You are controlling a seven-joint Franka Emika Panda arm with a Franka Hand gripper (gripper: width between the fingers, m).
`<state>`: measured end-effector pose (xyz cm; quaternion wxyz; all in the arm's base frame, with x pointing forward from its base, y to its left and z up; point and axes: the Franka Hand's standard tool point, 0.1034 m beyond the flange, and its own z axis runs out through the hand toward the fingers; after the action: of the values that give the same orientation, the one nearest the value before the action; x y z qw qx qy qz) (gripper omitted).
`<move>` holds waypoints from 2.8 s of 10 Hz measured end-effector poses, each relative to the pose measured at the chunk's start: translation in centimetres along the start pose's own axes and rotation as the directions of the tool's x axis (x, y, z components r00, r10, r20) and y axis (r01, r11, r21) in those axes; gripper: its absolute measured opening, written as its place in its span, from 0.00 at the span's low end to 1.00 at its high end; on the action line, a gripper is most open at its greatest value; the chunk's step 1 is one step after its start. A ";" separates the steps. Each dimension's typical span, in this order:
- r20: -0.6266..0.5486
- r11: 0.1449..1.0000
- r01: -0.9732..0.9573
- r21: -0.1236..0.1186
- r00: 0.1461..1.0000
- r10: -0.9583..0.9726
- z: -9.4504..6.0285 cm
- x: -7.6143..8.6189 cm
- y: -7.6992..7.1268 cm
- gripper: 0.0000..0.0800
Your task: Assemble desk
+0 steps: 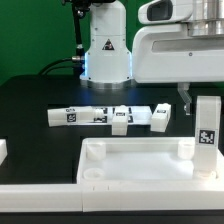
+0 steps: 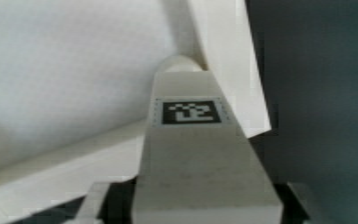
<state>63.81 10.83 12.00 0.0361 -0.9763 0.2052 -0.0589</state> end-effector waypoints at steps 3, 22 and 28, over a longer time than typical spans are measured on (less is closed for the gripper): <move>0.029 0.868 -0.495 0.031 0.869 0.494 0.1 0.1 0.7 0.36; 0.123 0.867 -0.497 0.034 0.863 0.490 0.3 -0.9 -0.9 0.81; 0.079 0.969 -0.247 0.001 0.966 0.246 -0.1 -0.3 -0.6 0.49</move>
Offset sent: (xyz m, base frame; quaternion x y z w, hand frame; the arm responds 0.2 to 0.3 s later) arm -0.0016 0.0230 -0.0062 0.0912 -0.0856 0.5448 0.8292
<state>63.74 11.50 12.15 0.0565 -0.9445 0.3233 -0.0166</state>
